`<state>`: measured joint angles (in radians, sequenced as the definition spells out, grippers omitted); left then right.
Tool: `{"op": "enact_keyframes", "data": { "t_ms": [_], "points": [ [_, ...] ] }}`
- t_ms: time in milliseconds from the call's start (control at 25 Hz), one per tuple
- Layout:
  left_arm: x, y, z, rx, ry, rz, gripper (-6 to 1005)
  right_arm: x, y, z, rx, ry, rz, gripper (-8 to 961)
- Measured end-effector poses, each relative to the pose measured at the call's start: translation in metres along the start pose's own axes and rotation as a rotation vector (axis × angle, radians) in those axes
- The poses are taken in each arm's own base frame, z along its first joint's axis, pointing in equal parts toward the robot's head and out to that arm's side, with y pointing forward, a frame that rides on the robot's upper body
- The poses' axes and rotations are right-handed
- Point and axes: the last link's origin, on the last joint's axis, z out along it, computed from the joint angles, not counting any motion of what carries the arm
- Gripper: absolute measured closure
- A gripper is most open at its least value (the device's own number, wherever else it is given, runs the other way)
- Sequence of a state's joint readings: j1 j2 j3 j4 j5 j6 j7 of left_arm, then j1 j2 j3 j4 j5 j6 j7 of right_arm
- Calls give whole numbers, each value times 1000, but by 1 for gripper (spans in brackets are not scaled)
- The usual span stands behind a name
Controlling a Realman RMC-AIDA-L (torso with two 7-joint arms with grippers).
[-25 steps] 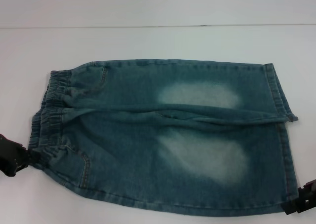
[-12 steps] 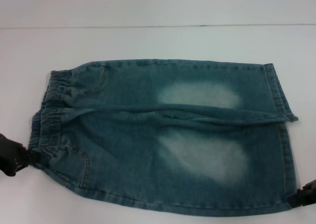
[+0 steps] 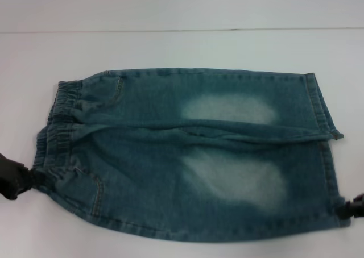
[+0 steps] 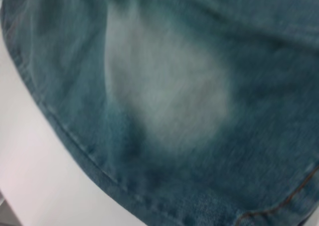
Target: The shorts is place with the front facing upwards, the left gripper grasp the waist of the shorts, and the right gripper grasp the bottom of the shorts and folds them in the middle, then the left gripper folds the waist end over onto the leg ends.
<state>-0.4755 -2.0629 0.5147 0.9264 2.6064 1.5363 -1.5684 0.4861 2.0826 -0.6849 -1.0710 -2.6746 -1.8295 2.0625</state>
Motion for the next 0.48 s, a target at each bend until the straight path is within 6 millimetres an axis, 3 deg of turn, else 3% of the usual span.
{"op": "enact_keyframes", "data": {
  "t_ms": [200,480],
  "points": [
    [14,-6,-9,11,15,-61,947,-13,-3,-23,59,-109,-8,914],
    [50,-9,-17,22,99,-72,948,-46,-3,-48,115,-271,-67,914]
  ]
}}
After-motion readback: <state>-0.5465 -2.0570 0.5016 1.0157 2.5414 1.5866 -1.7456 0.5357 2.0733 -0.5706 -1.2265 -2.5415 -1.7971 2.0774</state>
